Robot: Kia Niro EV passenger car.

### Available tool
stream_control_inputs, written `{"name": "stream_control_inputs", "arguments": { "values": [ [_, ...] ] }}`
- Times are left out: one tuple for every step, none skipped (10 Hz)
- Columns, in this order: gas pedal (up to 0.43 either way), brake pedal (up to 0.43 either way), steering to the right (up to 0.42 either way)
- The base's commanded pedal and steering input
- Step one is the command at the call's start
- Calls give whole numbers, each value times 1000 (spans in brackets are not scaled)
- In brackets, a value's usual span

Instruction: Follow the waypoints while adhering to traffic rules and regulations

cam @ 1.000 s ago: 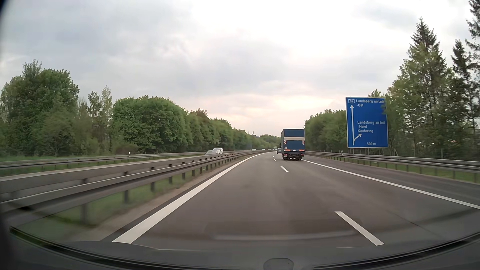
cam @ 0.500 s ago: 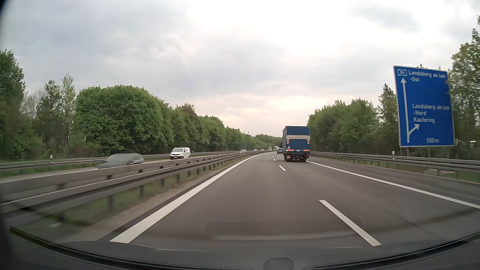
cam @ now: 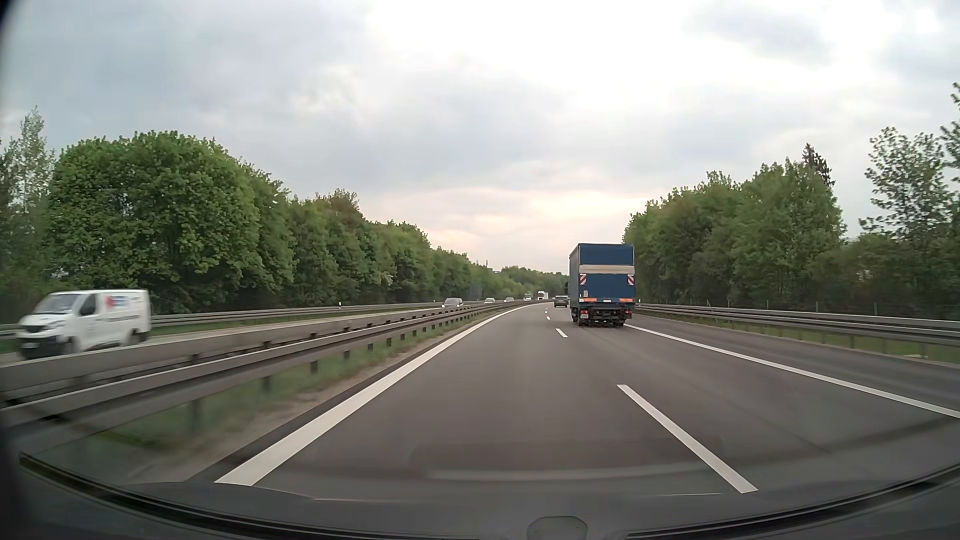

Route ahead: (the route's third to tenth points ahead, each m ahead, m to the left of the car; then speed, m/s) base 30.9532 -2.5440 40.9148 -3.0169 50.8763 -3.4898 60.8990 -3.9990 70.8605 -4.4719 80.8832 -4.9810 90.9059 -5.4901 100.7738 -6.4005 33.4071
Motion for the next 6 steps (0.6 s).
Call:
{"name": "stream_control_inputs", "arguments": {
  "values": [
    [220,0,8],
    [220,0,8],
    [220,0,8],
    [220,0,8],
    [220,0,8],
    [220,0,8]
  ]
}}
